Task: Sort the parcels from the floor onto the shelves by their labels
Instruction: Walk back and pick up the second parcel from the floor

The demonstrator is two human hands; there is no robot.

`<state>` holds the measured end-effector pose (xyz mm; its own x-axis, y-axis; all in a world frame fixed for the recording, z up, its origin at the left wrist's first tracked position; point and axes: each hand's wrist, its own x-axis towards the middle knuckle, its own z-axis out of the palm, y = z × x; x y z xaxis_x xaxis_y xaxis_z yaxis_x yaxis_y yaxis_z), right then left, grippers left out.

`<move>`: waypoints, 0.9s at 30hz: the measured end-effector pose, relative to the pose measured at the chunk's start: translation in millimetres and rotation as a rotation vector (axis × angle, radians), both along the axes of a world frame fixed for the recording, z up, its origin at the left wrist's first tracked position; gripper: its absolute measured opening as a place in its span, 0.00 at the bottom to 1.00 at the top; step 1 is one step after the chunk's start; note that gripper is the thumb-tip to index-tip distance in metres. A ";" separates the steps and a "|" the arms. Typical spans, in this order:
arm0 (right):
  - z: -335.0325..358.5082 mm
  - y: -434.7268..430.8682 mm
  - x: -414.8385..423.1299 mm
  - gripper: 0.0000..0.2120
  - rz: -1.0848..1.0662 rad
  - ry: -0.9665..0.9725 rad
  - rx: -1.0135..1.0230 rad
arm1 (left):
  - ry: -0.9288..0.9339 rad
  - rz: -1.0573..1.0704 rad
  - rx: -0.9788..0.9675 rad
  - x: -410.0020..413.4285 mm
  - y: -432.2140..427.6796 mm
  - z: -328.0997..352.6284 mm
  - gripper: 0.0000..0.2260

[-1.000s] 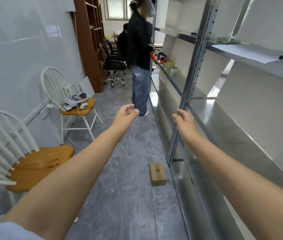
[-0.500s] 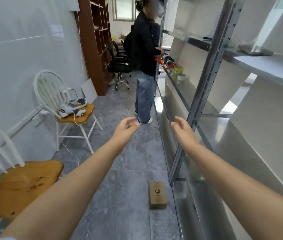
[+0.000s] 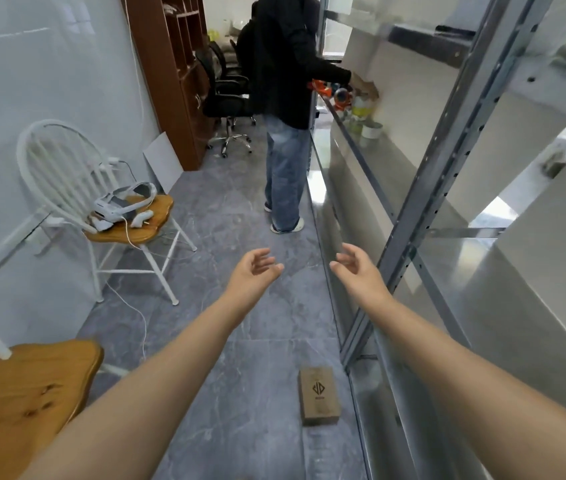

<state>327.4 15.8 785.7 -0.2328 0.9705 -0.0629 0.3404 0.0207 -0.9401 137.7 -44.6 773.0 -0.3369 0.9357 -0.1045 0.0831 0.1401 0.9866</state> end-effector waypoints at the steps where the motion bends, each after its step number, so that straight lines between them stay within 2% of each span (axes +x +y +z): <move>1: -7.1 9.3 -4.9 0.26 -0.012 -0.012 -0.018 | -0.002 0.003 -0.016 -6.8 11.3 -7.8 0.21; 8: -70.9 65.8 -28.8 0.31 -0.078 -0.068 -0.123 | -0.006 0.014 -0.119 -41.5 89.0 -63.5 0.25; 14: -143.6 91.4 -25.3 0.34 -0.122 -0.054 -0.240 | -0.110 0.062 -0.239 -25.3 116.1 -130.4 0.26; 20: -243.9 107.1 -10.1 0.32 -0.142 -0.046 -0.300 | -0.153 0.078 -0.318 2.1 120.4 -228.3 0.24; 27: -392.1 106.5 15.8 0.29 -0.192 -0.107 -0.358 | -0.164 0.068 -0.409 13.8 120.6 -367.1 0.28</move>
<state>343.2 122.3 393.7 -0.0240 0.9080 -0.4182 0.4029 -0.3740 -0.8353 151.4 75.9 405.9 -0.3443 0.7825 -0.5187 -0.0925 0.5216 0.8482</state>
